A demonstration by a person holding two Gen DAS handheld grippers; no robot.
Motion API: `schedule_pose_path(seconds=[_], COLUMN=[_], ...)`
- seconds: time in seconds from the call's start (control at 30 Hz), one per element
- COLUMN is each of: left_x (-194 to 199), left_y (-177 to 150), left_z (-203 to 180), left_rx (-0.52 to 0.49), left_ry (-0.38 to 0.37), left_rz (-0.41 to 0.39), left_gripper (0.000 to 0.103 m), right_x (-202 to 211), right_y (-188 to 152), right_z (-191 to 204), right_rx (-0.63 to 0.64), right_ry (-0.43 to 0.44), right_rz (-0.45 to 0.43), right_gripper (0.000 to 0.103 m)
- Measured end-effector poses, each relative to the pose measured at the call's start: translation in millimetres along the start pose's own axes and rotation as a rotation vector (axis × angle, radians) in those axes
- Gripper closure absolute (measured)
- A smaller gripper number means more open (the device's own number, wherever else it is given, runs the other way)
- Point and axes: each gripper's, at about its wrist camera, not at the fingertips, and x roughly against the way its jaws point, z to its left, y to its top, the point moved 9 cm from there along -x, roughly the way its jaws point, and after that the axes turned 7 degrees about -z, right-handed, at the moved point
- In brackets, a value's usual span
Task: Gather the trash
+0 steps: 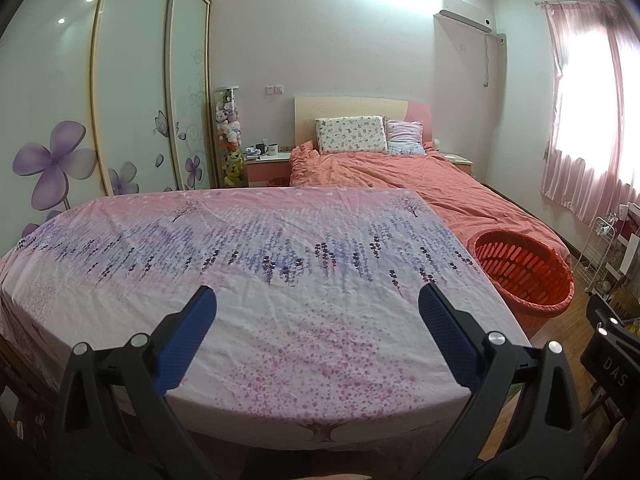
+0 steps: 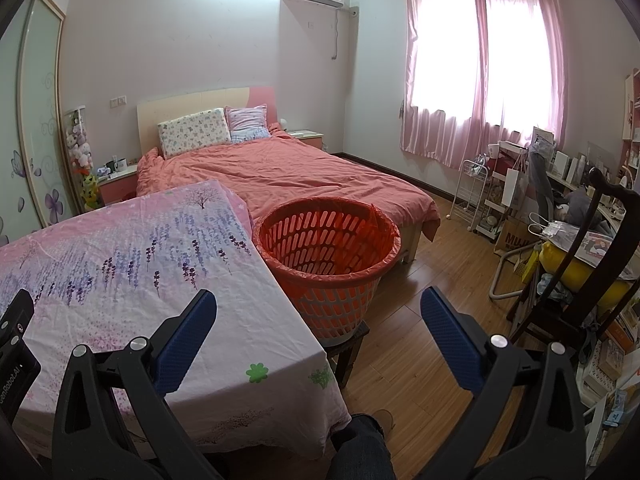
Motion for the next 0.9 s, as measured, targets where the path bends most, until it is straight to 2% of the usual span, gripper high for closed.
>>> schedule_pose_path(seconds=[0.9], left_x=[-3.4], left_y=[-1.4], left_z=[5.0], left_rx=[0.003], left_ry=[-0.001], left_rz=[0.009], left_gripper=[0.004], right_x=[0.3], right_y=[-0.1], right_z=[1.4], right_rx=[0.002], right_ry=[0.000], right_rz=[0.003], right_gripper=[0.002])
